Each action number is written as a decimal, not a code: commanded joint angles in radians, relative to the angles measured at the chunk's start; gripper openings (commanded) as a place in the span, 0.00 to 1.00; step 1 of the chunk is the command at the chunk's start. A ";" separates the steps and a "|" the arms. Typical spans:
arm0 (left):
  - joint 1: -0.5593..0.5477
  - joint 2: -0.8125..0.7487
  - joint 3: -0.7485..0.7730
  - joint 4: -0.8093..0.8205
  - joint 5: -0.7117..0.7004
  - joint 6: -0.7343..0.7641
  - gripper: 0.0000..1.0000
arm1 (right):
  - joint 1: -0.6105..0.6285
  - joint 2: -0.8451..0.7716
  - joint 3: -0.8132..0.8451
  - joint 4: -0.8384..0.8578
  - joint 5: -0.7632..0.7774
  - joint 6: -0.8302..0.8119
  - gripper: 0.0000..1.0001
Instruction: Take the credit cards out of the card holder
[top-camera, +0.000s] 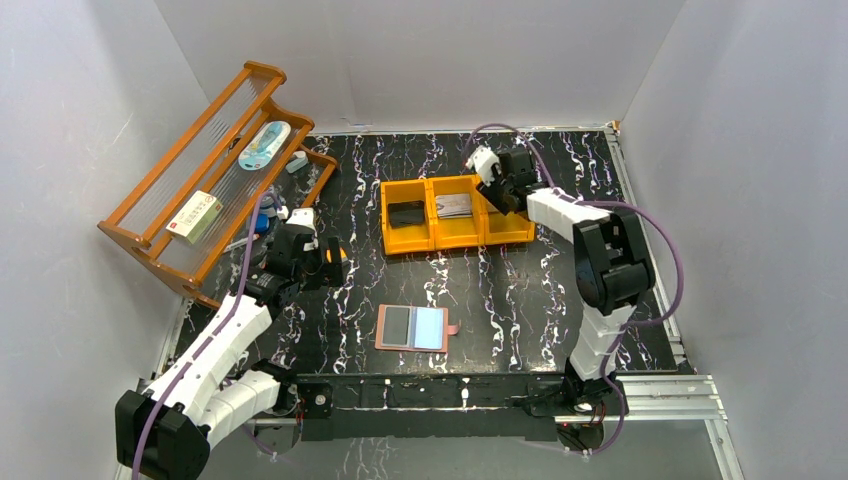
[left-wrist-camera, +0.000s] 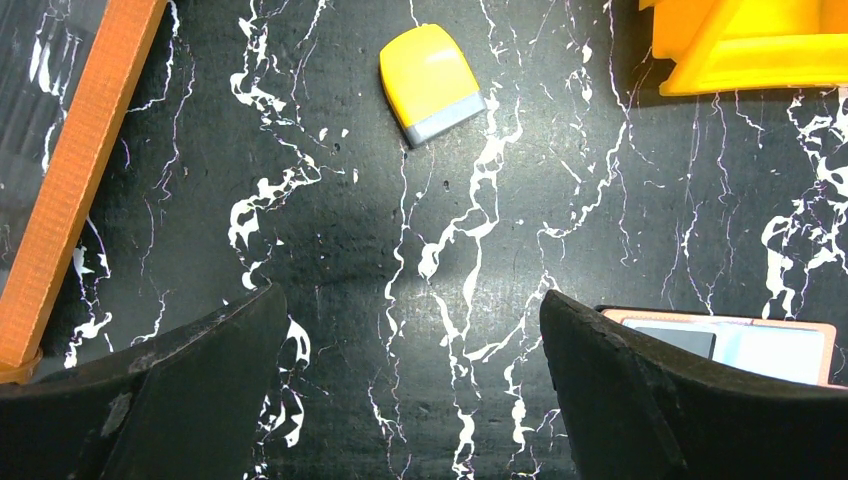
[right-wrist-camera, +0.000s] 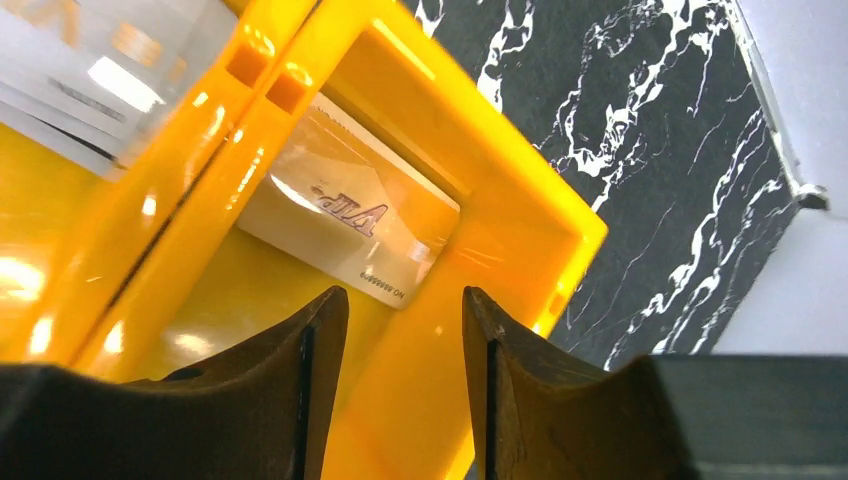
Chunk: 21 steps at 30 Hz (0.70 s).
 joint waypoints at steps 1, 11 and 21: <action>0.002 -0.010 0.042 -0.013 0.006 0.006 0.98 | 0.004 -0.184 0.019 0.008 -0.073 0.381 0.57; 0.003 -0.035 0.037 0.002 0.078 0.019 0.98 | -0.024 -0.453 -0.171 -0.177 -0.148 1.228 0.79; 0.003 -0.032 0.041 -0.006 0.071 0.012 0.99 | 0.171 -0.587 -0.317 -0.303 -0.212 1.521 0.68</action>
